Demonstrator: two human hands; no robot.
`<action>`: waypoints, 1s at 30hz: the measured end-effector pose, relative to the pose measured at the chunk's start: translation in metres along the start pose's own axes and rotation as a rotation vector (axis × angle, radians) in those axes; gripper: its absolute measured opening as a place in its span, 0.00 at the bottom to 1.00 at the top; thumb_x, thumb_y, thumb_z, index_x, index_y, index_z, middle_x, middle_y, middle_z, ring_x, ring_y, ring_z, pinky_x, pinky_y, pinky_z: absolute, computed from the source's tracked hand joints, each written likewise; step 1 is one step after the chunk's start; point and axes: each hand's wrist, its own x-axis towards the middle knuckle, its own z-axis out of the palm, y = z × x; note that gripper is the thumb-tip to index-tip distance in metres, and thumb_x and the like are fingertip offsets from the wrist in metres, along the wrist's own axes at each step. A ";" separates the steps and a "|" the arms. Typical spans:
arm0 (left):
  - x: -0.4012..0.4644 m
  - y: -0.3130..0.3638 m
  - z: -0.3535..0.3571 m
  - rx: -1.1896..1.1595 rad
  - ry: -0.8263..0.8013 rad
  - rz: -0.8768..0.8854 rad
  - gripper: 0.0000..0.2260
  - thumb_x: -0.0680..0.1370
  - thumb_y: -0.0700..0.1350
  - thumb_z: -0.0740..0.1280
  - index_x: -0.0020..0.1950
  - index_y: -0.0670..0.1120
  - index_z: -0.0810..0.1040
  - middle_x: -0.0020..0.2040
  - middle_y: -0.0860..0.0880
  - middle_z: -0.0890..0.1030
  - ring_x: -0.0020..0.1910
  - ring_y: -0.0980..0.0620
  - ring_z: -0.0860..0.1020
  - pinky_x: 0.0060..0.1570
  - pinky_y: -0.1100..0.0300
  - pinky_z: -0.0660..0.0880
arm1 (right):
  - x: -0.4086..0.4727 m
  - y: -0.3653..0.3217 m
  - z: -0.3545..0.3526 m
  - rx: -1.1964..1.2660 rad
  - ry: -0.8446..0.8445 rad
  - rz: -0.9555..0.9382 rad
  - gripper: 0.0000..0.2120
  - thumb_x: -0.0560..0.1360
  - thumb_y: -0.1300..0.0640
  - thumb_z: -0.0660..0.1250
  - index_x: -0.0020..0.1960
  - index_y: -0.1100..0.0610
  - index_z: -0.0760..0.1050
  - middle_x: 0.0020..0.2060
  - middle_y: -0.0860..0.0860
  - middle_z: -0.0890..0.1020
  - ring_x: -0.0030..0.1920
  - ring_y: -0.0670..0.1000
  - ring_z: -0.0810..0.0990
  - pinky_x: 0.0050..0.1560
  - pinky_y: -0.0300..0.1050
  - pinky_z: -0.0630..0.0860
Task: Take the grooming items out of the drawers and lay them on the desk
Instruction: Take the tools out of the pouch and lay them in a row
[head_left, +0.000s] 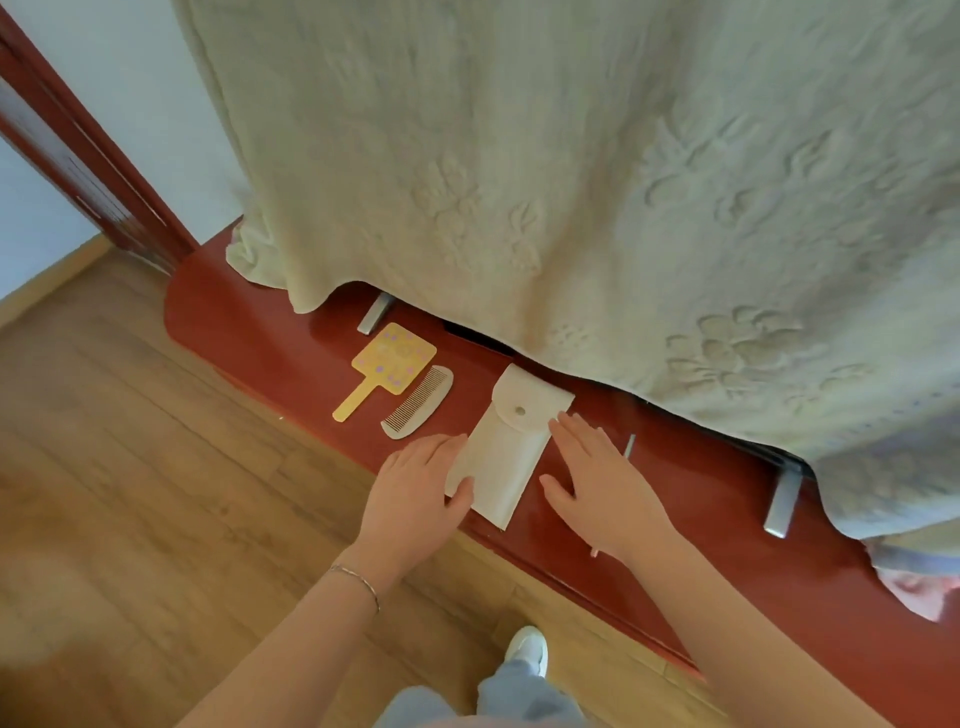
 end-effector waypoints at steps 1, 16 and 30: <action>0.006 0.000 0.003 -0.011 -0.018 0.003 0.22 0.77 0.53 0.59 0.71 0.52 0.65 0.68 0.55 0.70 0.67 0.55 0.66 0.67 0.59 0.60 | 0.002 0.000 0.000 -0.002 -0.004 0.016 0.28 0.80 0.48 0.54 0.76 0.55 0.50 0.76 0.50 0.53 0.76 0.48 0.48 0.68 0.37 0.38; 0.055 -0.016 0.039 -0.063 -0.205 0.279 0.34 0.74 0.59 0.64 0.74 0.49 0.54 0.75 0.49 0.58 0.72 0.51 0.58 0.68 0.63 0.57 | 0.061 -0.022 0.028 0.000 0.053 0.294 0.28 0.78 0.50 0.57 0.75 0.54 0.53 0.77 0.49 0.52 0.76 0.49 0.51 0.71 0.46 0.58; 0.076 -0.028 0.035 -0.164 -0.299 0.299 0.38 0.70 0.58 0.69 0.74 0.50 0.55 0.72 0.49 0.61 0.68 0.53 0.66 0.61 0.65 0.68 | 0.088 -0.024 0.059 -0.145 0.238 0.351 0.19 0.56 0.63 0.80 0.45 0.63 0.82 0.46 0.59 0.85 0.46 0.55 0.84 0.39 0.44 0.81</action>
